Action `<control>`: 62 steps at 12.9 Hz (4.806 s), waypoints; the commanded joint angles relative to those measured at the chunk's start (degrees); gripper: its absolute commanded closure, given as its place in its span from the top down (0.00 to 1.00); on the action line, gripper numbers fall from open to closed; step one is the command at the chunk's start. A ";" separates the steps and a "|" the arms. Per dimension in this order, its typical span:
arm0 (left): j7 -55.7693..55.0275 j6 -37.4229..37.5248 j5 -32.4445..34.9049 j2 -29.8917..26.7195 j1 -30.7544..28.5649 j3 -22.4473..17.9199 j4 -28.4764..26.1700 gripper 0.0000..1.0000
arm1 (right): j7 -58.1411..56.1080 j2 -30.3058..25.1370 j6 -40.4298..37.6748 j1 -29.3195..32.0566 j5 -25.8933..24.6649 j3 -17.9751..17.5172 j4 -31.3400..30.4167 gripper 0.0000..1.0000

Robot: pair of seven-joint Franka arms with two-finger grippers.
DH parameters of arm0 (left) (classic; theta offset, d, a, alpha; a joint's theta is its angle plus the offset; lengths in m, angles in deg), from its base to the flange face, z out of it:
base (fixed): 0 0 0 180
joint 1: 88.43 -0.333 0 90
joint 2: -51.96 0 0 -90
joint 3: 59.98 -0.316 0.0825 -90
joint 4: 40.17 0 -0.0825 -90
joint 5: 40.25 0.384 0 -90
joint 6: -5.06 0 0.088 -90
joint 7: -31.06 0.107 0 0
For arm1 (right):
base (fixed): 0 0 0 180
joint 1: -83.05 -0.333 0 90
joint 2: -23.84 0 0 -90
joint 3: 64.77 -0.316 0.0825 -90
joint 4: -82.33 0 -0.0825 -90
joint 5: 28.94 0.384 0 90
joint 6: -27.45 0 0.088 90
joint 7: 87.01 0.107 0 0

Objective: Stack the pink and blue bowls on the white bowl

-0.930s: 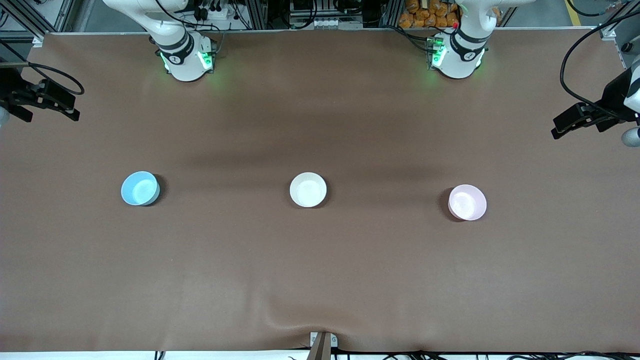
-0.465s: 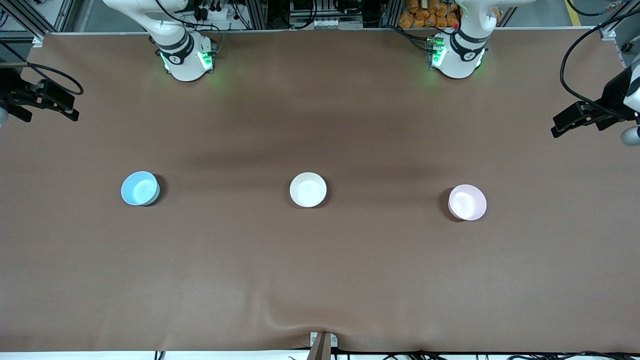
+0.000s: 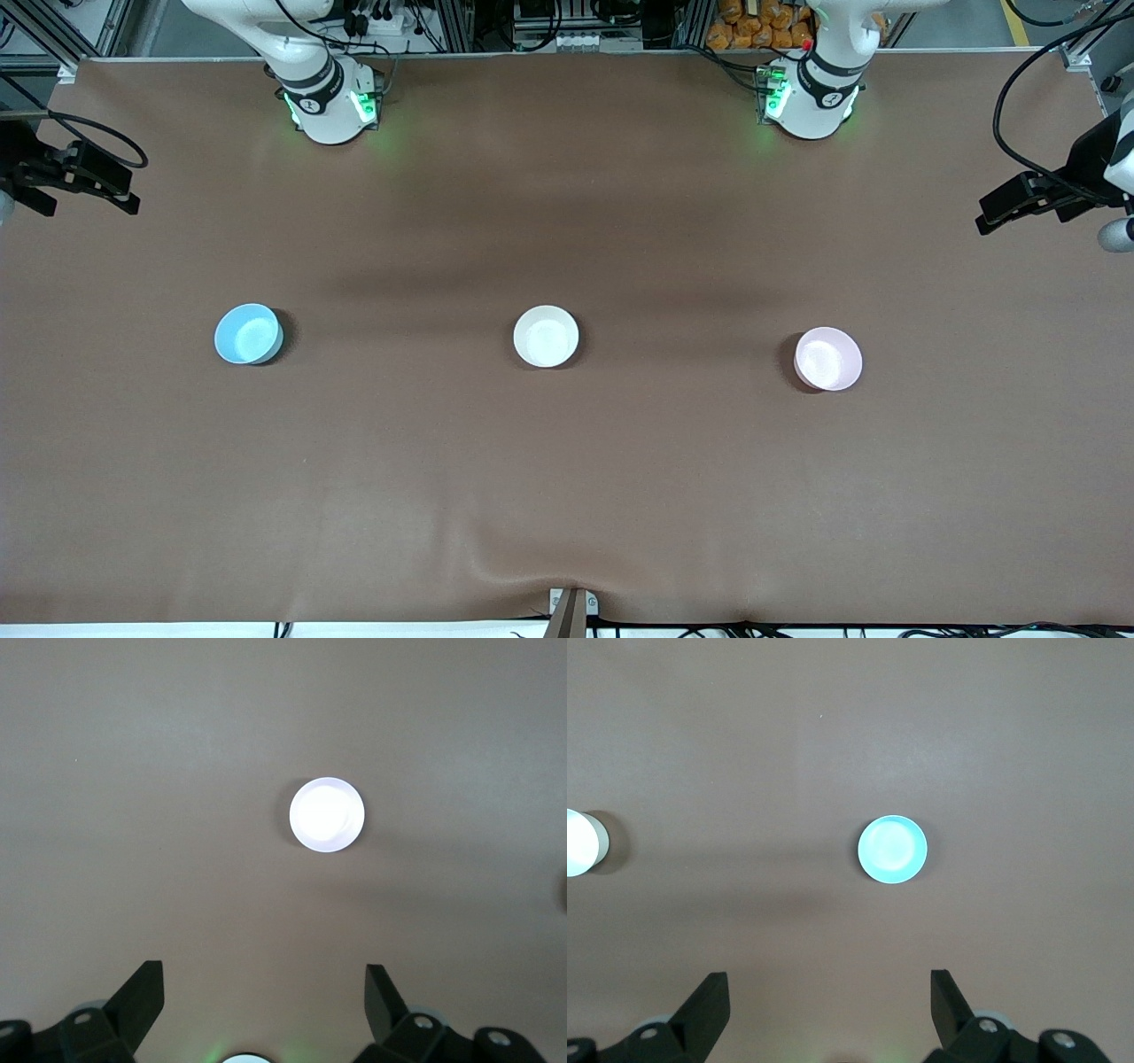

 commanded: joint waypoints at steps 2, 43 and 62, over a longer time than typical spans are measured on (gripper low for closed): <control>1.04 1.23 -0.80 0.07 -0.39 0.17 0.72 1.00 | -0.31 0.05 0.02 -0.07 0.31 0.27 0.09 1.00; 0.87 -39.35 -0.80 12.00 -2.67 0.35 -26.68 1.00 | -0.31 0.66 0.11 -0.07 1.27 0.36 0.09 1.00; 0.78 -57.04 -1.15 24.94 -3.20 0.79 -32.67 0.00 | -0.22 1.37 0.12 0.02 1.27 0.36 0.09 1.00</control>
